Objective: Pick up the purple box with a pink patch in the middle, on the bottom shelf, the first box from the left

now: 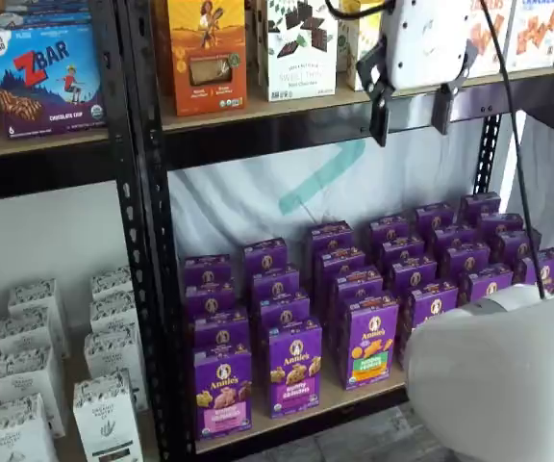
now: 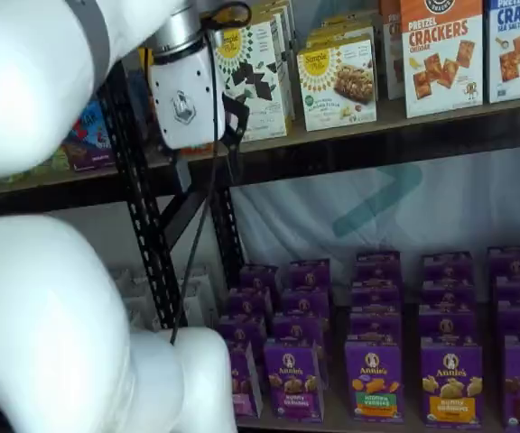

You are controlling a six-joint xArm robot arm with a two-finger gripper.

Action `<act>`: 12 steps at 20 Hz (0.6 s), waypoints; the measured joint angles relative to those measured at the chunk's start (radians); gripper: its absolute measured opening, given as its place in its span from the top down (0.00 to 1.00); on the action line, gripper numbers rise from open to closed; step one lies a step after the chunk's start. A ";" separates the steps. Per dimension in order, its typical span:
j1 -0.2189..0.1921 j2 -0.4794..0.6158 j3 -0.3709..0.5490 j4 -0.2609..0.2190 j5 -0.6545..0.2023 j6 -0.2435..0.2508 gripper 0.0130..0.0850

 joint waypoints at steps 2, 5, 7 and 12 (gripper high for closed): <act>-0.003 -0.006 0.031 0.012 -0.024 -0.001 0.00; -0.006 -0.014 0.079 0.027 -0.057 -0.001 0.00; -0.002 -0.019 0.116 0.037 -0.080 0.003 0.00; 0.022 -0.033 0.219 0.062 -0.164 0.026 0.00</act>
